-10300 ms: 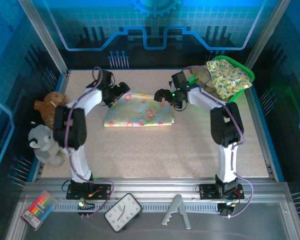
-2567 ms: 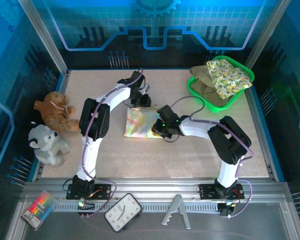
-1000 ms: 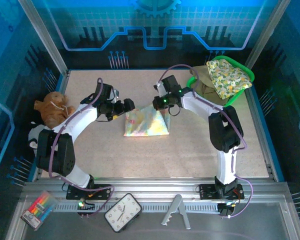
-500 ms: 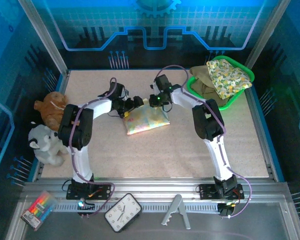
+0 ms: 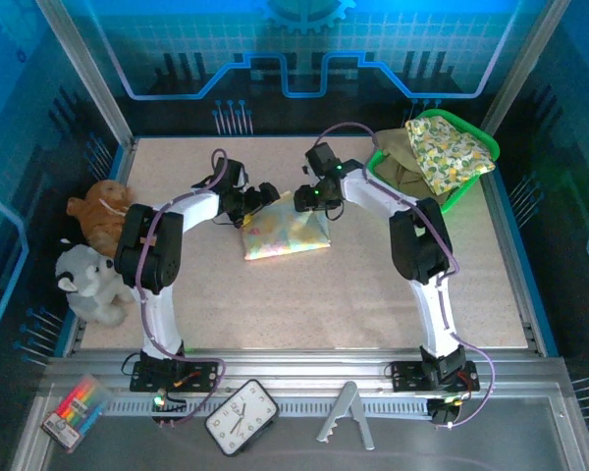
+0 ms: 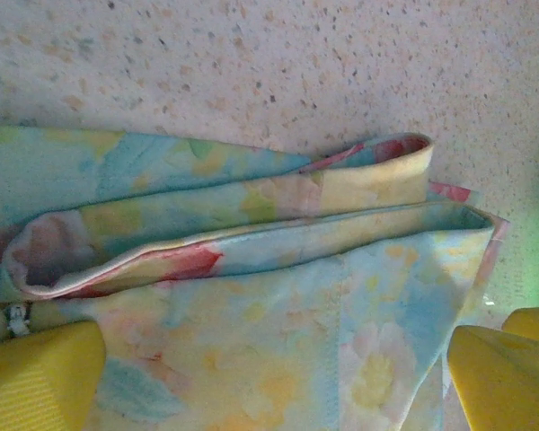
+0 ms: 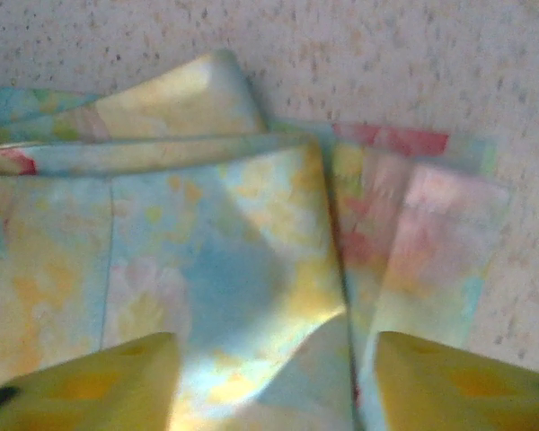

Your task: Fold and stack the skirts

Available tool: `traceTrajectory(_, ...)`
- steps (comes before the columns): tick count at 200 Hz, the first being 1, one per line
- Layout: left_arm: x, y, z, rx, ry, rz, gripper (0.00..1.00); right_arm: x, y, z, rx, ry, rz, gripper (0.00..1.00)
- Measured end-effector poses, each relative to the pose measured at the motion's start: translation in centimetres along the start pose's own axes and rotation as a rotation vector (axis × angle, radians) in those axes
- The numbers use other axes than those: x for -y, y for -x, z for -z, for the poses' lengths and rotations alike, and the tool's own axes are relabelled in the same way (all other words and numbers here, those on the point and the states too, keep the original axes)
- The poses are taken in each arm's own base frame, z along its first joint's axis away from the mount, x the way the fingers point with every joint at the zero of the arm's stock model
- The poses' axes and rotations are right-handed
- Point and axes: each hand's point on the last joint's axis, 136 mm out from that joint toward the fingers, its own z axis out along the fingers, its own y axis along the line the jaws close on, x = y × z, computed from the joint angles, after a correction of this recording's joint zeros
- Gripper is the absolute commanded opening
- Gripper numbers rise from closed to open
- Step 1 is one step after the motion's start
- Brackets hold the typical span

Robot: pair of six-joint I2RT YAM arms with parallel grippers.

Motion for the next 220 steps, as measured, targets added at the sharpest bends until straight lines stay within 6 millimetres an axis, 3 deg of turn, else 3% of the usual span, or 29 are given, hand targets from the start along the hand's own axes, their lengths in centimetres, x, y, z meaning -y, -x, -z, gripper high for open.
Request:
traceTrajectory(43,0.6,-0.3,0.2,-0.029,-0.016,0.003,0.99,1.9,-1.7,-0.1,-0.078,0.046,-0.092,0.97)
traceTrajectory(69,0.6,-0.7,0.9,-0.041,-0.002,-0.008,0.99,2.4,-2.1,-0.1,-0.097,0.039,-0.100,0.80)
traceTrajectory(103,0.4,-0.7,5.4,0.020,0.087,-0.064,0.99,2.8,-2.9,-1.3,-0.142,0.023,-0.090,0.70)
traceTrajectory(122,-0.2,-0.5,6.7,0.040,0.131,-0.087,0.91,3.1,-3.7,-2.3,-0.177,0.013,-0.085,0.51)
traceTrajectory(135,-1.0,-0.7,6.7,0.033,0.156,-0.088,0.86,3.4,-3.8,-2.7,-0.189,-0.003,-0.080,0.39)
traceTrajectory(162,-4.5,-2.9,5.1,-0.052,0.250,-0.064,0.76,4.4,-3.8,-2.7,-0.184,-0.059,-0.073,0.19)
traceTrajectory(186,-6.0,-4.3,4.0,-0.110,0.286,-0.061,0.65,4.8,-4.0,-2.7,-0.183,-0.075,-0.073,0.15)
traceTrajectory(220,-5.6,-5.6,1.7,-0.167,0.284,-0.092,0.42,4.7,-4.0,-2.8,-0.182,-0.068,-0.074,0.15)
